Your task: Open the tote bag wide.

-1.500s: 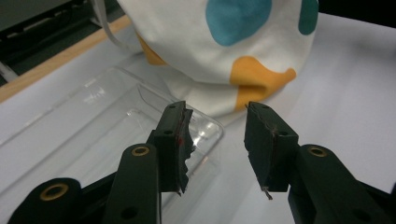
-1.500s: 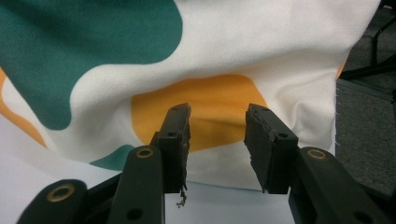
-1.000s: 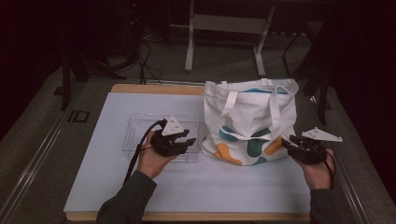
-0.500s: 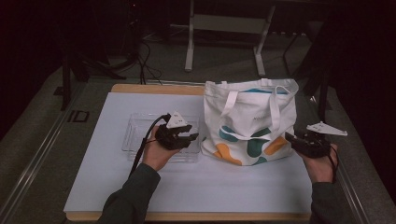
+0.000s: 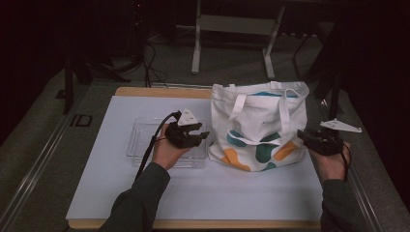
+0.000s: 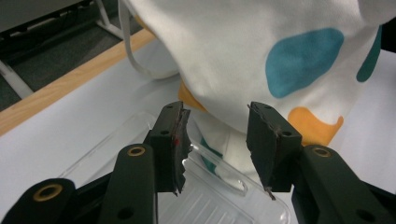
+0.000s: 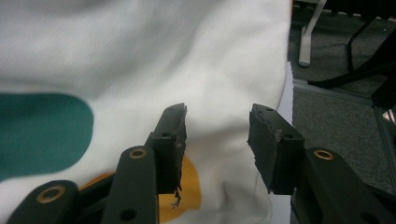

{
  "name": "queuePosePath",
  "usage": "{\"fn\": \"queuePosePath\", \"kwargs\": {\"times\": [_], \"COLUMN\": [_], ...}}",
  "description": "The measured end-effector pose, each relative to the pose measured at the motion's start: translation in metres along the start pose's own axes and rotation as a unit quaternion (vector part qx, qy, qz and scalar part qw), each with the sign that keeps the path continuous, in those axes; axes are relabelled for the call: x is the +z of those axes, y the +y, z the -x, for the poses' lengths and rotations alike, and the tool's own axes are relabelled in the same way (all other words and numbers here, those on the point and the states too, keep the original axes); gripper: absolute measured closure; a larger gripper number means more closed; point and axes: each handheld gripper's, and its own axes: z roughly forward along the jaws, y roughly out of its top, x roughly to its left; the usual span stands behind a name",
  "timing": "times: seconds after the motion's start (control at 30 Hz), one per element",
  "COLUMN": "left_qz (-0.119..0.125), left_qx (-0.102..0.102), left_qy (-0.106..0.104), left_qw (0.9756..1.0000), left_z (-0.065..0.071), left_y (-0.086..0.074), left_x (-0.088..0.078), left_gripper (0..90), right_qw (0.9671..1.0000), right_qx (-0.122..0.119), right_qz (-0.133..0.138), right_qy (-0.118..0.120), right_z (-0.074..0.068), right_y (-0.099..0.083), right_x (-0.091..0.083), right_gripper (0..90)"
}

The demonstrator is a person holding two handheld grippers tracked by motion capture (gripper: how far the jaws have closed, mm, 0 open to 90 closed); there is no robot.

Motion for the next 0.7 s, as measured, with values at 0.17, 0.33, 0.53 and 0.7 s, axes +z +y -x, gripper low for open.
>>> {"fn": "queuePosePath", "kwargs": {"times": [0.17,0.33,0.53,0.7], "left_qz": [0.003,-0.002,0.001,-0.001], "left_qx": [-0.009,-0.020,-0.033,-0.038], "left_qy": [0.001,-0.001,0.001,-0.002], "left_qw": [1.0000,0.9998,0.9995,0.9993], "left_z": [-0.005,-0.009,-0.014,-0.015], "left_y": [0.003,0.004,0.007,0.008], "left_x": [0.003,0.007,0.013,0.020], "left_gripper": [54.8,53.0,50.0,47.0], "right_qw": [0.9999,0.9997,0.9995,0.9993], "right_qx": [0.010,0.015,0.020,0.033], "right_qz": [0.004,-0.002,-0.009,-0.012], "right_qy": [-0.011,-0.019,-0.024,-0.016], "right_z": [0.008,0.014,0.023,0.027], "right_y": [0.005,0.008,0.014,0.019], "right_x": [0.009,0.013,0.019,0.026], "right_gripper": [57.1,56.1,48.9,44.7]}}
